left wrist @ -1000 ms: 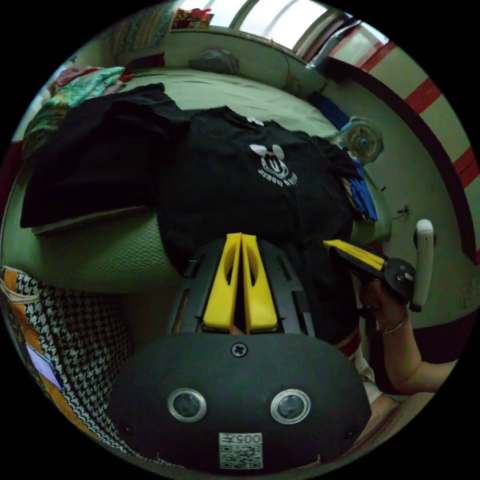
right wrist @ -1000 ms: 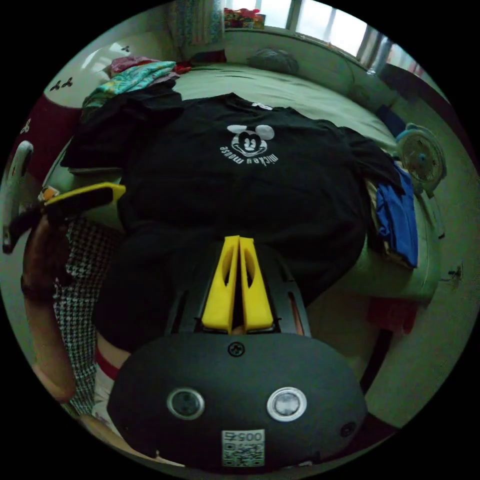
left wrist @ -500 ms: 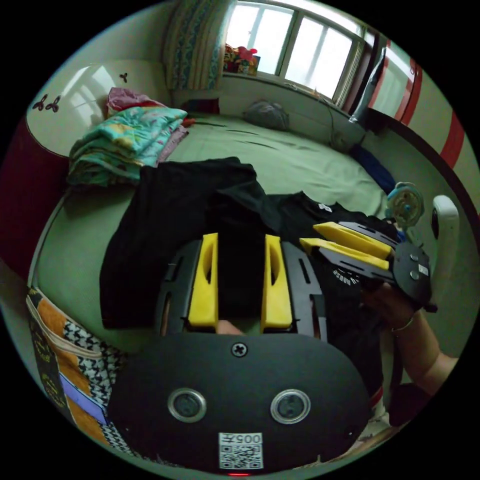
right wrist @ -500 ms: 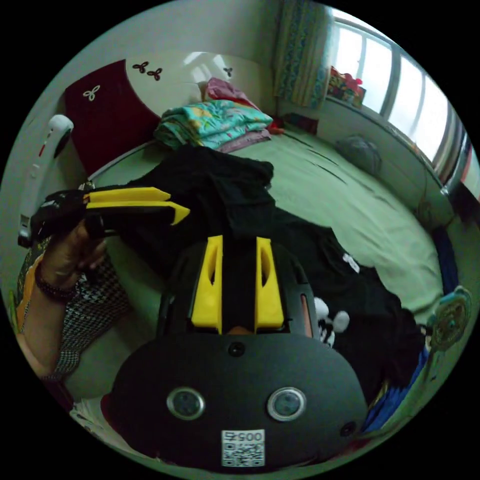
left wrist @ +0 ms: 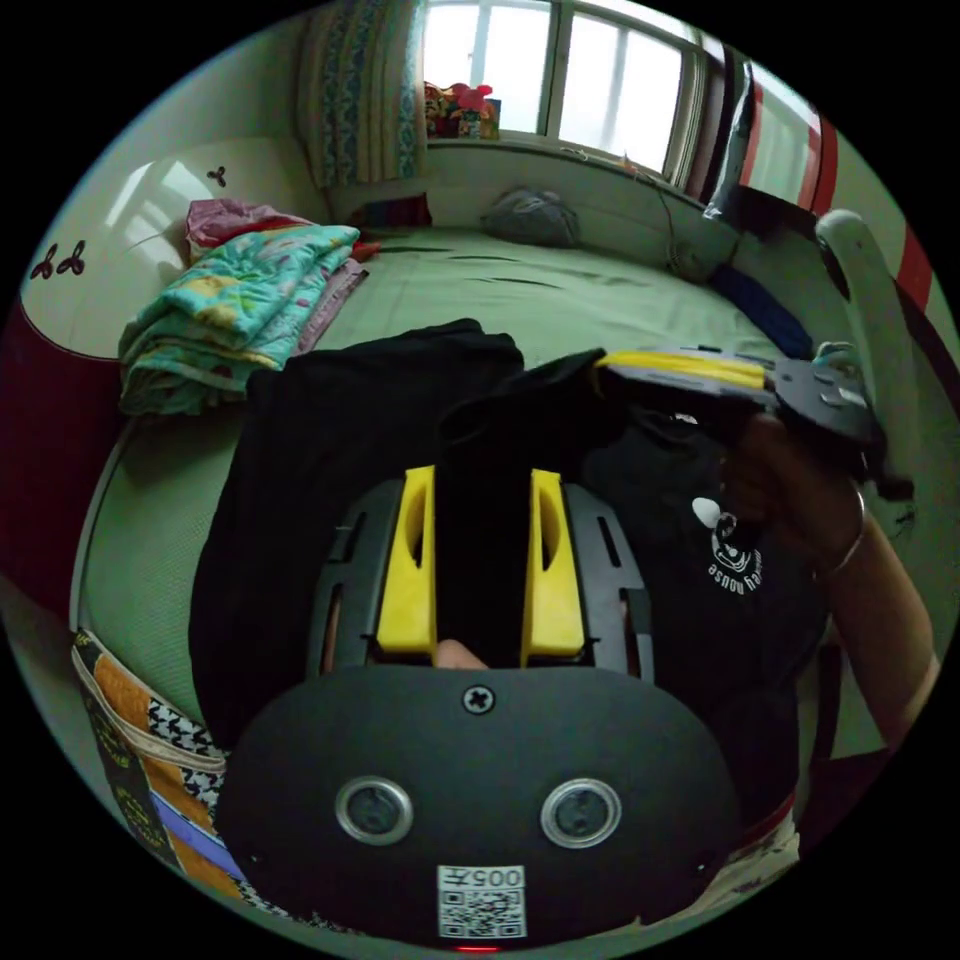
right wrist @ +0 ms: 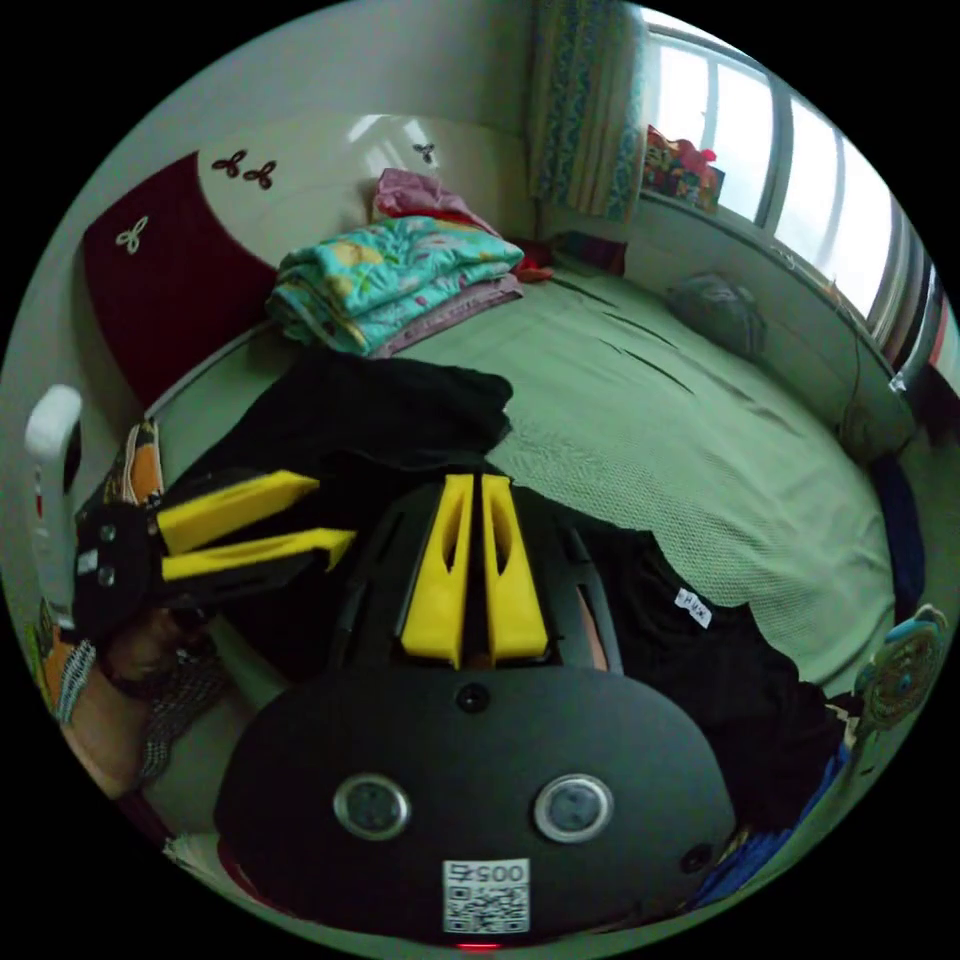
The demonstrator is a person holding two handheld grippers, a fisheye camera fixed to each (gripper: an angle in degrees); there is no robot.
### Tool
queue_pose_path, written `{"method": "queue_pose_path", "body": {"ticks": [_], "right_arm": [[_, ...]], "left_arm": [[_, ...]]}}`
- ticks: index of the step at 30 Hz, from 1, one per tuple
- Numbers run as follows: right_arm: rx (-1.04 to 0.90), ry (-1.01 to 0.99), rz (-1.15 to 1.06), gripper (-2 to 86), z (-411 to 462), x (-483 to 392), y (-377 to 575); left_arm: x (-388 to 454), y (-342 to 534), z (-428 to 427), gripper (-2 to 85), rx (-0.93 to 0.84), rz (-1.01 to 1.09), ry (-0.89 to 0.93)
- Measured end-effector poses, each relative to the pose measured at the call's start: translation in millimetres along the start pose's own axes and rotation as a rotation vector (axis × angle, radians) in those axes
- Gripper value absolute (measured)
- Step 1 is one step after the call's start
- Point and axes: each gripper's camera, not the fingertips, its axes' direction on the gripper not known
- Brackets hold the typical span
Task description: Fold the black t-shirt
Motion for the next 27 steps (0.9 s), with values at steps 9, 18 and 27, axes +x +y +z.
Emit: {"method": "queue_pose_path", "body": {"ticks": [9,18,27], "right_arm": [[-0.063,-0.108,0.029,-0.9,13.8,29.8,-68.6],[-0.08,-0.089,0.02,-0.9,34.7,50.7,-110.2],[-0.051,-0.024,0.073,-1.0,44.3,95.3,-144.0]], "left_arm": [[6.0,-23.2,-21.6,14.1,0.092,0.079,0.034],[20.1,-47.3,-18.9,13.9,0.107,0.119,0.069],[24.3,-56.0,1.5,2.0,0.006,0.082,0.002]]}}
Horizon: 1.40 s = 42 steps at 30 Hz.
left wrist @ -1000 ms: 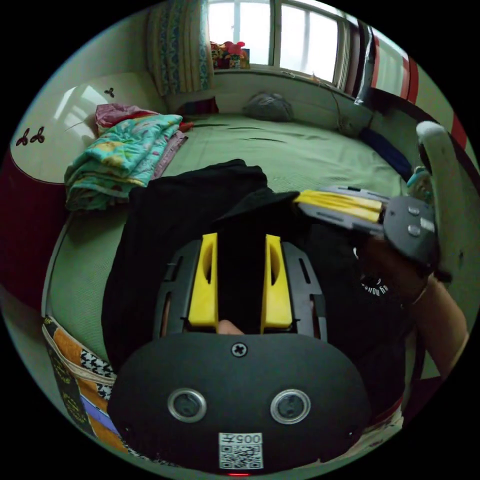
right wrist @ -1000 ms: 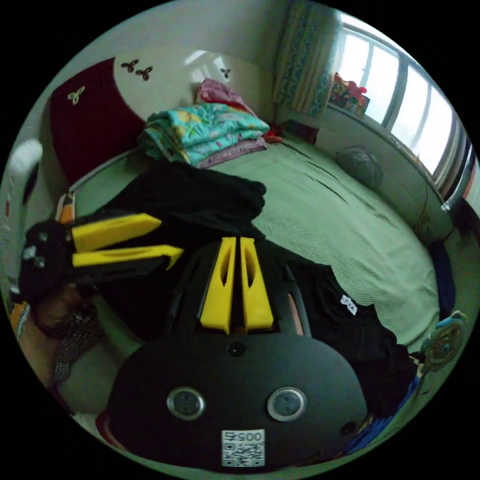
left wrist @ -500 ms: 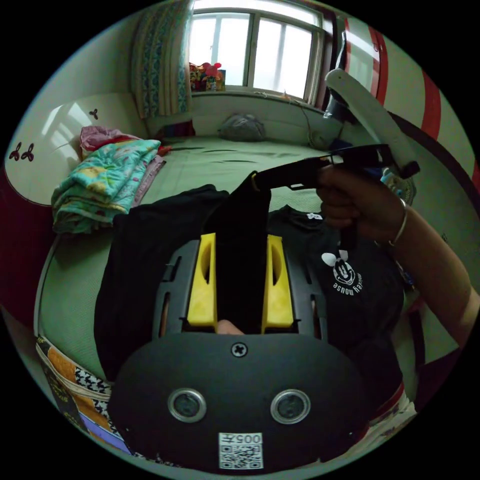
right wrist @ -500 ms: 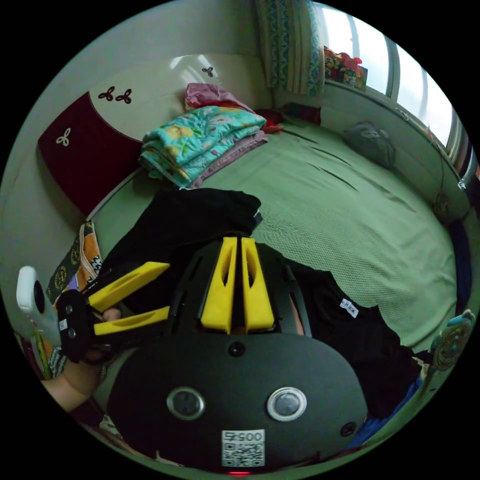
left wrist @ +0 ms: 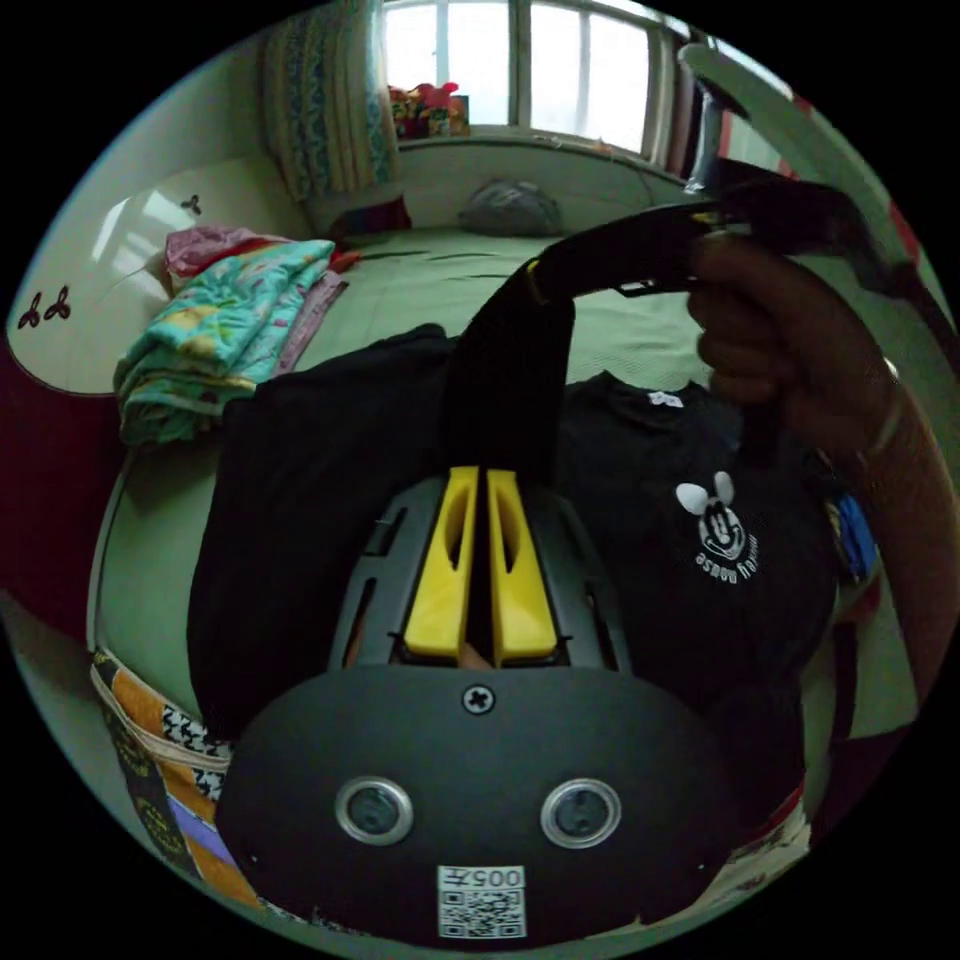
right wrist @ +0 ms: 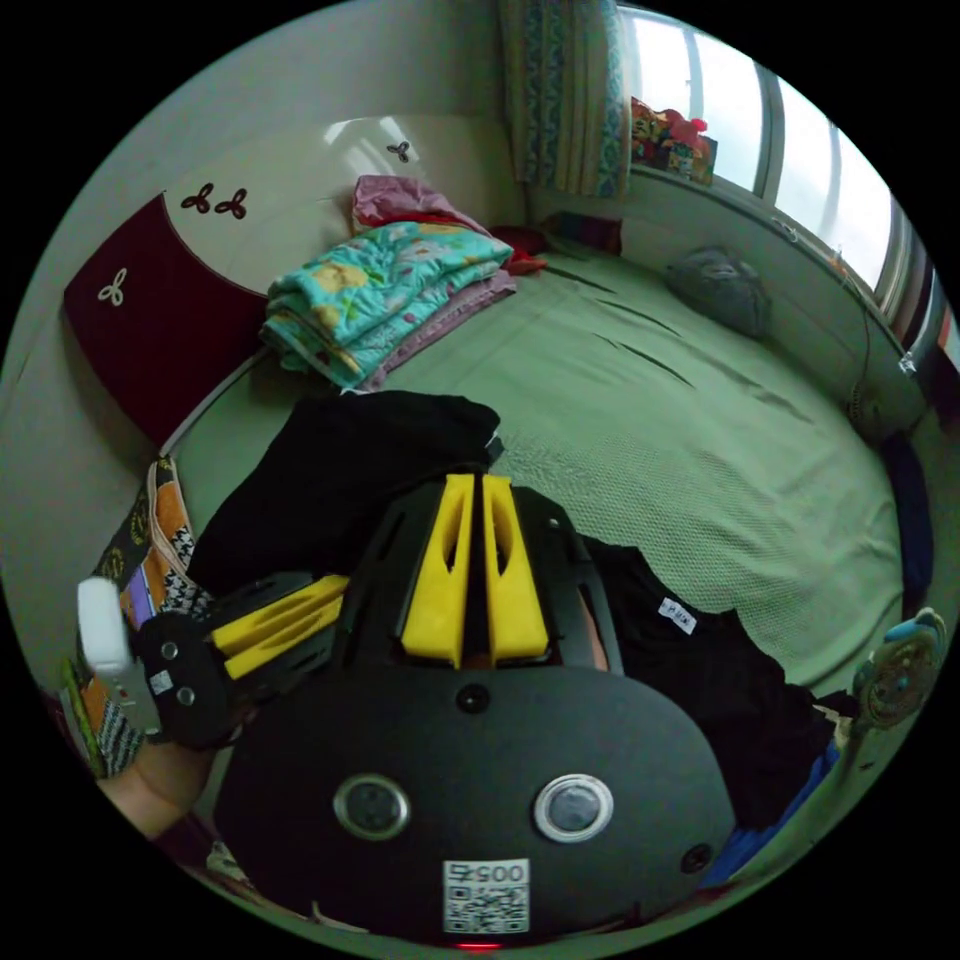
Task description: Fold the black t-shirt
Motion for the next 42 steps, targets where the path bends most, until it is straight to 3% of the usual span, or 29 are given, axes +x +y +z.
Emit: {"method": "queue_pose_path", "body": {"ticks": [8,13,19,32,42], "right_arm": [[0.024,0.013,0.011,-1.1,-3.0,47.3,0.9],[-0.083,0.111,0.146,1.5,27.5,105.9,31.7],[-0.289,0.226,0.217,5.4,70.7,163.4,91.6],[-0.162,0.103,0.149,8.8,99.1,185.8,68.4],[-0.189,0.104,0.168,-1.0,103.4,205.8,85.9]], "left_arm": [[37.8,2.5,-25.7,0.8,0.084,0.125,0.141],[76.9,9.1,-0.2,0.0,0.037,0.152,0.292],[114.2,18.4,44.8,-0.5,-0.063,0.124,0.178],[134.0,-15.0,162.4,-0.6,-0.207,-0.066,0.025],[162.0,-21.2,224.3,-0.4,-0.263,-0.074,-0.111]]}}
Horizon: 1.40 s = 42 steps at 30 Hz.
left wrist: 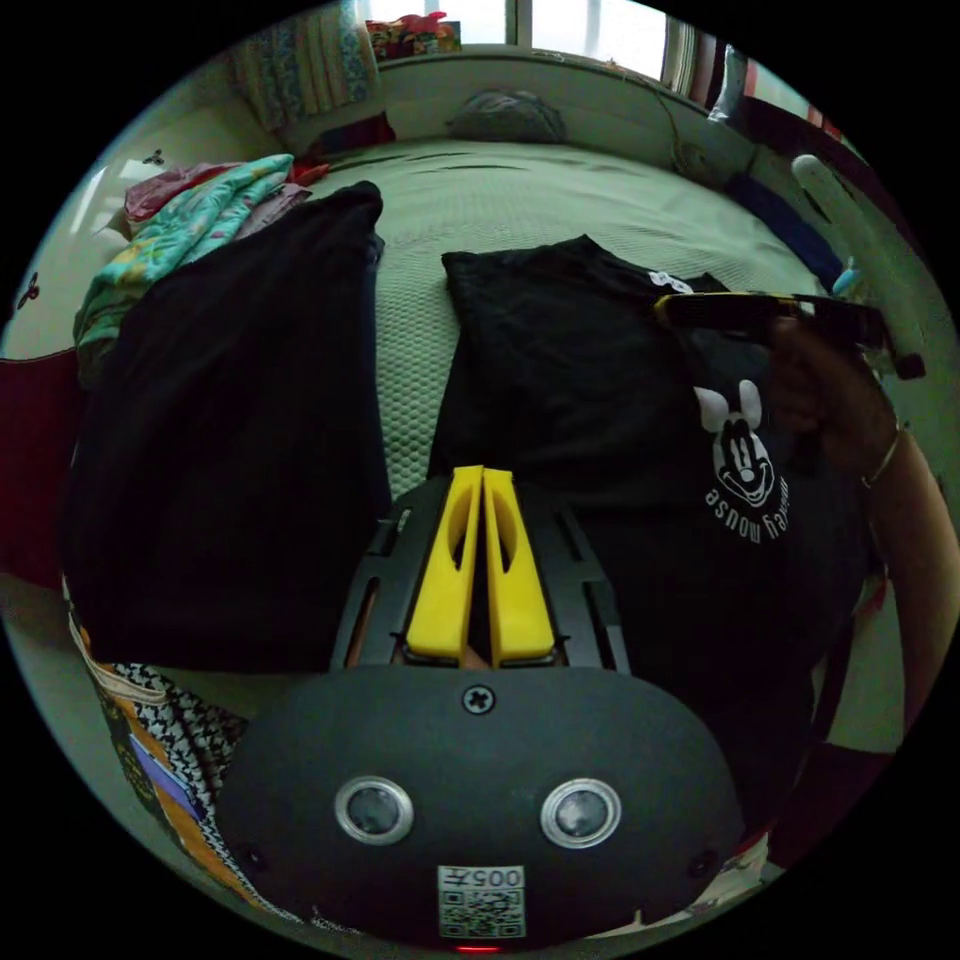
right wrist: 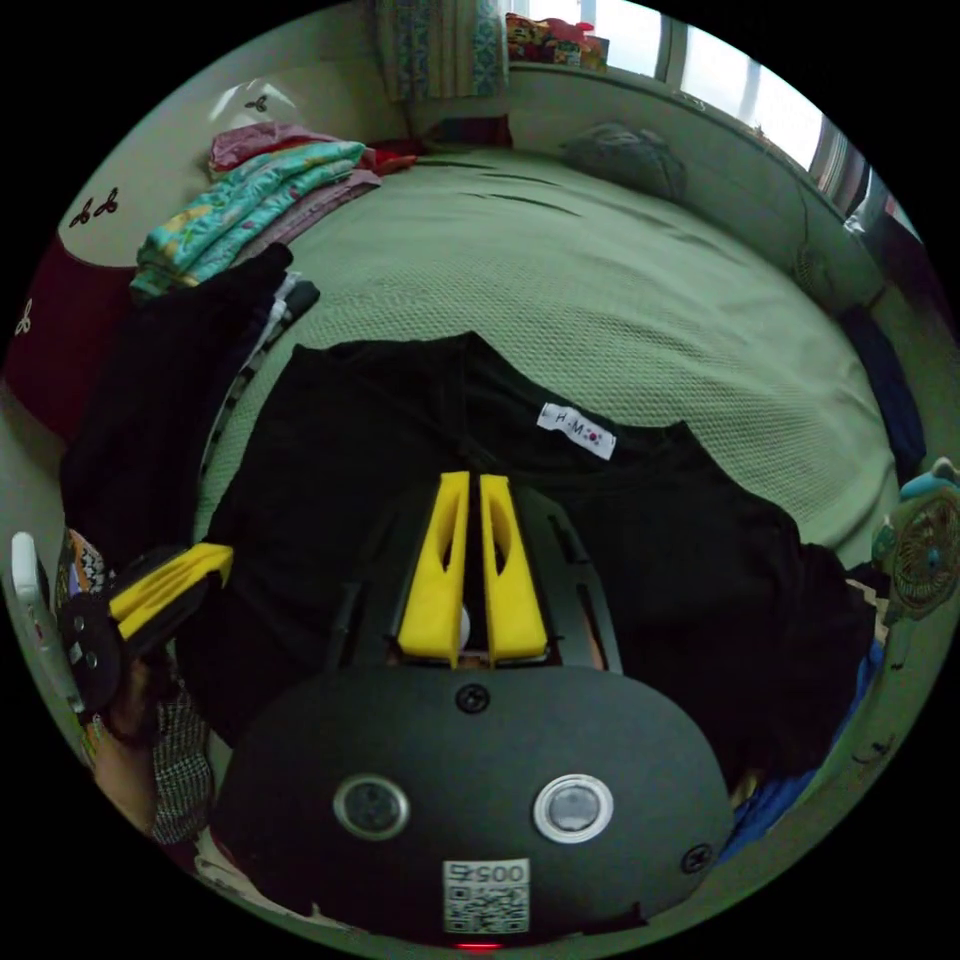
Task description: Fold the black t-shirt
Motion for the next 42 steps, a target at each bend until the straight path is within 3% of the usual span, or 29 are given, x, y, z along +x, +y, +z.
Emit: {"method": "queue_pose_path", "body": {"ticks": [5,11,17,29,36,42], "right_arm": [[-0.072,-0.018,-0.001,-0.3,-3.8,18.6,19.9],[-0.011,-0.007,0.016,3.4,-22.2,33.5,39.3],[0.084,-0.121,-0.103,4.3,-34.6,3.9,45.2],[0.011,-0.128,-0.074,2.7,-6.5,-31.7,22.2],[0.138,-0.137,-0.154,3.8,-77.6,27.3,125.9],[0.087,-0.009,-0.052,3.9,-122.6,116.1,260.3]], "left_arm": [[13.2,-0.3,12.0,-0.4,0.007,-0.036,-0.022],[31.3,2.1,19.4,-0.5,0.024,-0.076,-0.032],[71.0,9.4,32.4,-0.6,0.079,-0.014,0.027],[134.6,2.6,81.1,-0.6,0.016,-0.04,-0.016],[191.2,20.4,87.3,-0.6,0.062,-0.057,0.064],[276.5,36.9,90.0,-0.6,0.066,0.066,0.109]]}}
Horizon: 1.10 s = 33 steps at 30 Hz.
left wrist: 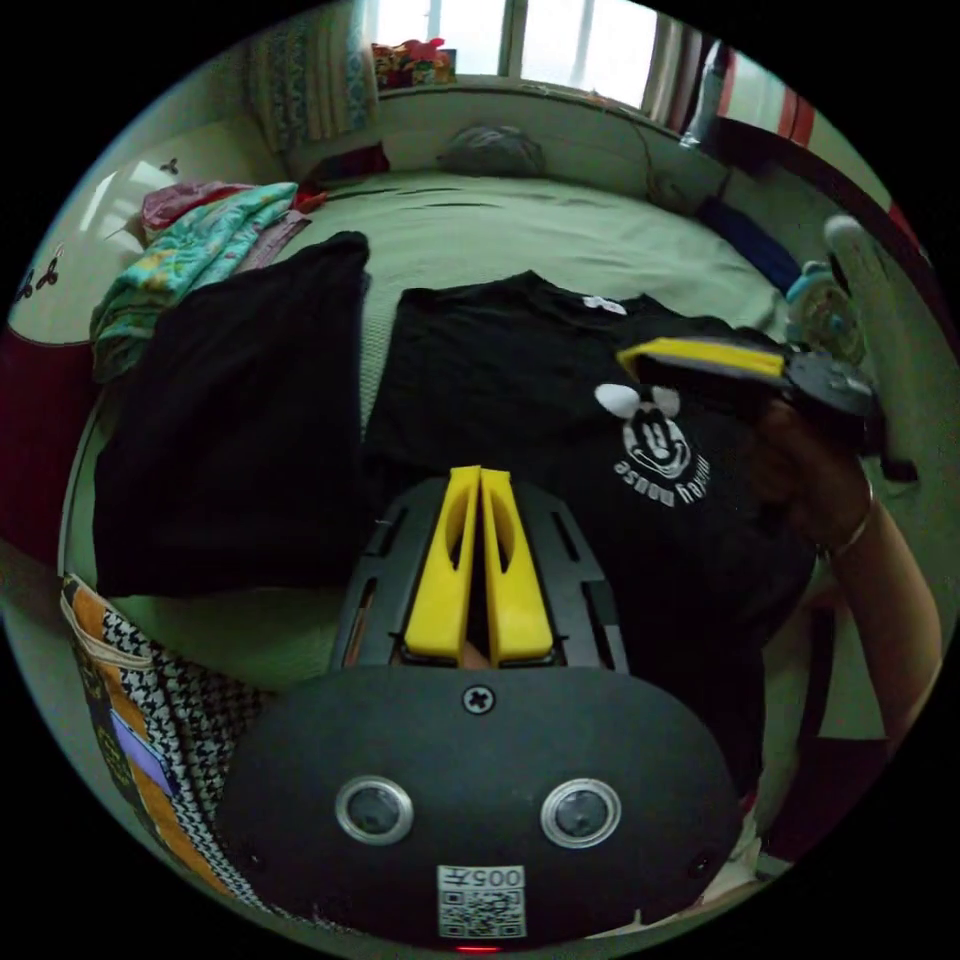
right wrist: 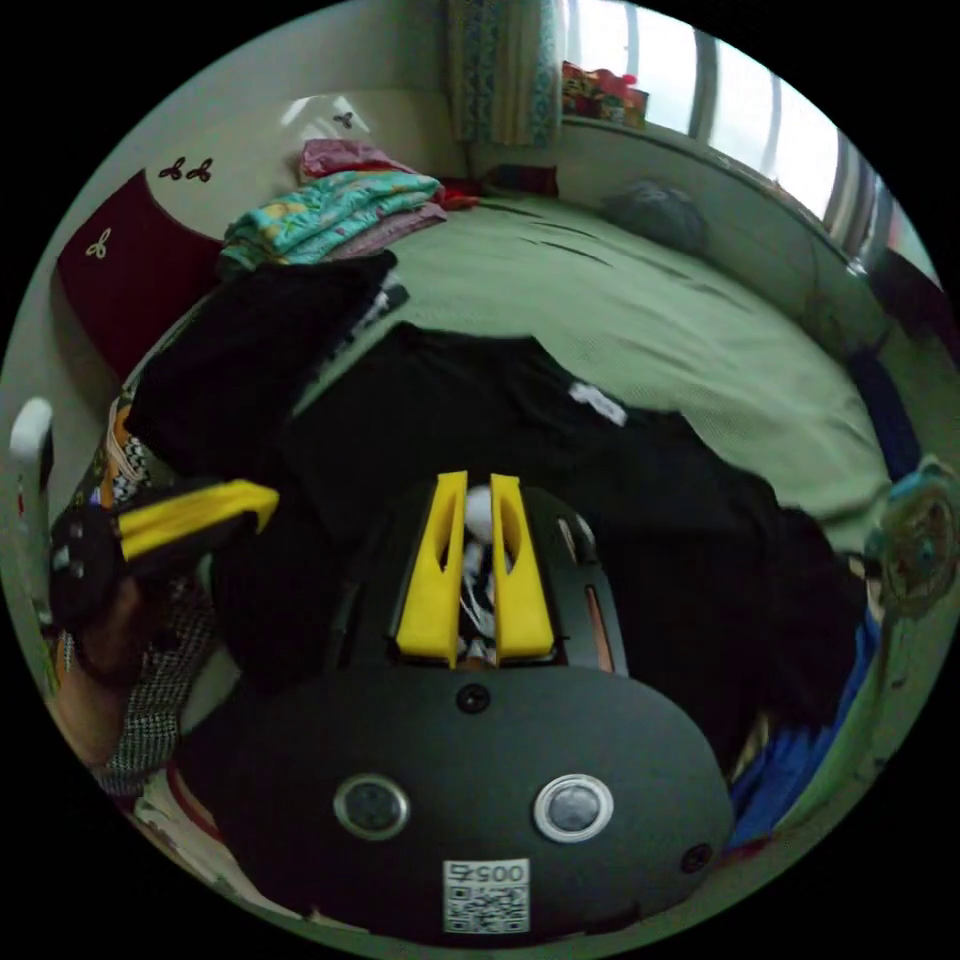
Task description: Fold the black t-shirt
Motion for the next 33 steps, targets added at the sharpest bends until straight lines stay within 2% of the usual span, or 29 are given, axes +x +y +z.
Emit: {"method": "queue_pose_path", "body": {"ticks": [7,12,16,21,27,33], "right_arm": [[-0.063,0.128,0.218,3.4,-52.5,79.5,136.3],[-0.05,0.118,0.329,1.1,-80.0,113.9,191.3],[-0.034,0.134,0.36,-0.8,-96.2,131.4,218.9],[-0.029,0.149,0.392,-1.4,-118.5,153.3,245.5],[-0.08,0.072,0.346,-1.4,-159.7,192.9,270.0],[0.15,0.173,0.439,-0.6,-249.4,278.8,278.6]], "left_arm": [[109.7,-1.7,30.4,-0.6,-0.011,0.134,0.072],[198.0,-10.1,75.8,-0.6,-0.02,0.223,0.084],[242.3,-12.4,117.5,-0.6,-0.109,0.252,0.058],[280.8,3.0,145.6,-0.6,0.008,0.256,0.015],[314.7,6.0,174.2,-0.7,0.033,0.257,0.03],[340.0,6.0,197.2,-0.5,0.068,0.249,0.096]]}}
